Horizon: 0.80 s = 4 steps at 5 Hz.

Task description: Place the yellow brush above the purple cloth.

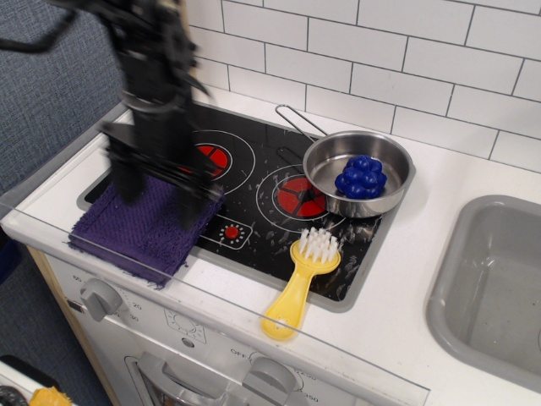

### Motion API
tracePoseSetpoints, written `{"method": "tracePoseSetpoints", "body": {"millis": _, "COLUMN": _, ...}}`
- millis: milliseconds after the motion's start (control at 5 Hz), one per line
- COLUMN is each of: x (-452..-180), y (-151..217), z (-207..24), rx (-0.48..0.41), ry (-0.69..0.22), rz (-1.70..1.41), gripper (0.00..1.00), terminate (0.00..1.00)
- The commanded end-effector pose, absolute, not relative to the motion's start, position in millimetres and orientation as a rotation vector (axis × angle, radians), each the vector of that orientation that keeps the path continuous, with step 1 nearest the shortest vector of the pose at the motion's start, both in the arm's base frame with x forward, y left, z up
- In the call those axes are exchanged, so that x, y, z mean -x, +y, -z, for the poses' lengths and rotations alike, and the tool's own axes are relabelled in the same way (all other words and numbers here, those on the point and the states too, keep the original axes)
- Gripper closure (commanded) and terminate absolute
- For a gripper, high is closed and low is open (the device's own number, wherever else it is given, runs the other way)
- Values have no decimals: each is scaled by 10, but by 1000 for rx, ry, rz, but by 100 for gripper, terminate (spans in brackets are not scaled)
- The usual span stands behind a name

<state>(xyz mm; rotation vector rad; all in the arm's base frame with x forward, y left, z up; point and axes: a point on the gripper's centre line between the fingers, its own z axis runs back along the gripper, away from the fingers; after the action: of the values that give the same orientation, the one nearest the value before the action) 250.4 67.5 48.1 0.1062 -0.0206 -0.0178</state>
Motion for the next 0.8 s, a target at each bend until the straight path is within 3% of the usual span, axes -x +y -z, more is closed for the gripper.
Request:
{"method": "tracePoseSetpoints", "body": {"millis": 0, "x": -2585, "y": -278, "z": -748, "rx": -53, "ry": -144, "rz": 310, "gripper": 0, "terminate": 0}}
{"method": "tracePoseSetpoints", "body": {"millis": 200, "x": -2599, "y": -603, "z": -550, "rx": -64, "ry": -72, "rz": 255, "gripper": 0, "terminate": 0}}
{"method": "tracePoseSetpoints", "body": {"millis": 600, "x": -2668, "y": -568, "z": -140, "rx": -109, "ry": 25, "rz": 137, "gripper": 0, "terminate": 0}}
